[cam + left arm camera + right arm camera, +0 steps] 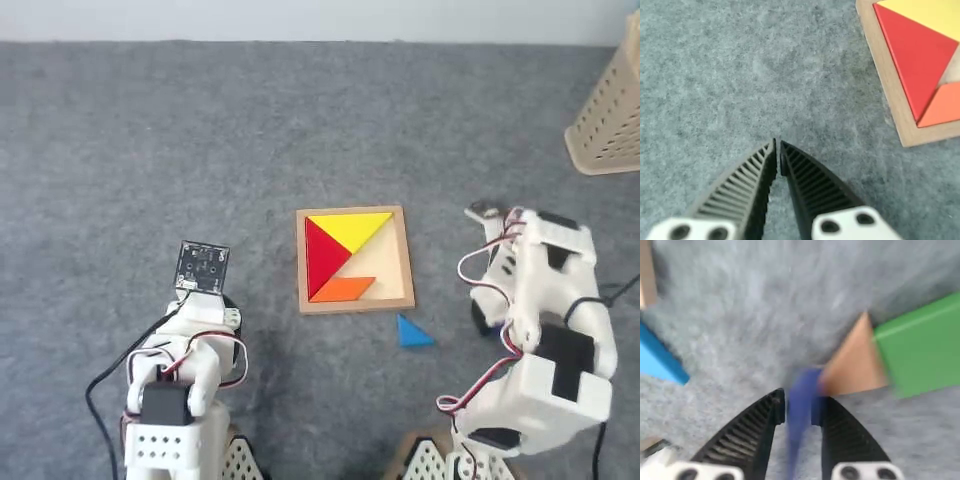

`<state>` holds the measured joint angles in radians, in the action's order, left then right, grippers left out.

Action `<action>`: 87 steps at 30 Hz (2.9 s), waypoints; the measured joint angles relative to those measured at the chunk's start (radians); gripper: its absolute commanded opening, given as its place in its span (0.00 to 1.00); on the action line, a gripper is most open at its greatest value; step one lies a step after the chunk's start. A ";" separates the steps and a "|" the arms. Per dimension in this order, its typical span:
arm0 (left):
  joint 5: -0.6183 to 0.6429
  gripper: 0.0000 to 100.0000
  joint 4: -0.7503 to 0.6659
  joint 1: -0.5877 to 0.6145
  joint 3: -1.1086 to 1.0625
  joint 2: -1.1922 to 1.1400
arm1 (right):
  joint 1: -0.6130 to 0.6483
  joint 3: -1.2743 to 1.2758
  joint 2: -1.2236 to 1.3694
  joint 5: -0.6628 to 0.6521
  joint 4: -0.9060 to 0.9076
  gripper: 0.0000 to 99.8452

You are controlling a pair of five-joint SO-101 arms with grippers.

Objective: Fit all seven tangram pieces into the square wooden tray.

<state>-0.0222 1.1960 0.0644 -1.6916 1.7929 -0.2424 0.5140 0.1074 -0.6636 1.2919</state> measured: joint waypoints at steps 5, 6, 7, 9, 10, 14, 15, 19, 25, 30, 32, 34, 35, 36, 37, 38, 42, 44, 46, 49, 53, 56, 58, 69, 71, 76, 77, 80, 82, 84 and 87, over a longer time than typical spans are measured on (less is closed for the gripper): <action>0.000 0.01 0.000 0.000 0.000 0.000 | -0.002 -0.127 0.000 0.000 0.094 0.06; 0.000 0.01 0.000 0.000 0.000 0.000 | 0.002 -0.152 0.000 0.000 0.104 0.06; 0.000 0.01 0.000 0.000 0.000 0.000 | 0.009 -0.173 0.000 0.000 0.109 0.06; 0.000 0.01 0.000 0.000 0.000 0.000 | 0.038 -0.210 0.000 0.003 0.114 0.06; 0.000 0.01 0.000 0.000 0.000 0.000 | 0.058 -0.226 0.000 0.020 0.114 0.06; 0.000 0.01 0.000 0.000 0.000 0.000 | 0.155 -0.255 0.000 0.086 0.101 0.06; 0.000 0.01 0.000 0.000 0.000 0.000 | 0.181 -0.255 0.000 0.098 0.087 0.06; 0.000 0.01 0.000 0.000 0.000 0.000 | 0.264 -0.255 0.000 0.137 0.028 0.07; 0.000 0.01 0.000 0.000 0.000 0.000 | 0.295 -0.255 0.000 0.172 -0.012 0.07; 0.000 0.01 0.000 0.000 0.000 0.000 | 0.302 -0.255 0.000 0.175 -0.012 0.12; 0.000 0.01 0.000 0.000 0.000 0.000 | 0.301 -0.255 0.000 0.175 -0.012 0.16; 0.000 0.01 0.000 0.000 0.000 0.000 | 0.301 -0.255 0.000 0.175 0.000 0.14; 0.000 0.01 0.000 0.000 0.000 0.000 | 0.302 -0.255 0.000 0.175 0.005 0.12; 0.000 0.01 0.000 0.000 0.000 0.000 | 0.301 -0.255 0.000 0.175 0.011 0.08; 0.000 0.01 0.000 0.000 0.000 0.000 | 0.301 -0.255 0.000 0.175 0.021 0.05; 0.000 0.01 0.000 0.000 0.000 0.000 | 0.301 -0.255 0.000 0.175 0.025 0.01; 0.000 0.01 0.000 0.000 0.000 0.000 | 0.301 -0.250 0.000 0.175 0.026 0.03; 0.000 0.01 0.000 0.000 0.000 0.000 | 0.301 -0.226 0.000 0.175 0.020 0.02; 0.000 0.01 0.000 0.000 0.000 0.000 | 0.301 -0.207 0.000 0.175 0.006 0.02; 0.000 0.01 0.000 0.000 0.000 0.000 | 0.301 -0.207 0.000 0.178 0.000 0.02; 0.000 0.01 0.000 0.000 0.000 0.000 | 0.279 -0.219 0.000 0.178 0.008 0.03; 0.000 0.01 0.000 0.000 0.000 0.000 | 0.186 -0.279 0.000 0.178 0.043 0.09; 0.000 0.01 0.000 0.000 0.000 0.000 | 0.115 -0.327 0.000 0.169 0.066 0.13; 0.000 0.01 0.000 0.000 0.000 0.000 | -0.034 -0.345 0.020 0.029 0.114 0.17; 0.000 0.01 0.000 0.000 0.000 0.000 | -0.031 -0.342 0.020 0.106 0.101 0.17; 0.000 0.01 0.000 0.000 0.000 0.000 | 0.068 -0.242 -0.051 0.213 0.074 0.17; 0.000 0.01 0.000 0.000 0.000 0.000 | 0.097 -0.216 -0.068 0.216 0.063 0.17; 0.000 0.01 0.000 0.000 0.000 0.000 | 0.161 -0.144 -0.121 0.221 0.012 0.17; 0.000 0.01 0.000 0.000 0.000 0.000 | 0.166 -0.110 -0.147 0.221 -0.018 0.17; 0.000 0.01 0.000 0.000 0.000 0.000 | 0.163 -0.094 -0.157 0.219 -0.028 0.17; 0.000 0.01 0.000 0.000 0.000 0.000 | 0.152 -0.054 -0.157 0.166 -0.031 0.17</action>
<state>-0.0222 1.1960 0.0644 -1.6916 1.7929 -0.0905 0.4603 -0.0491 -0.4979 1.2612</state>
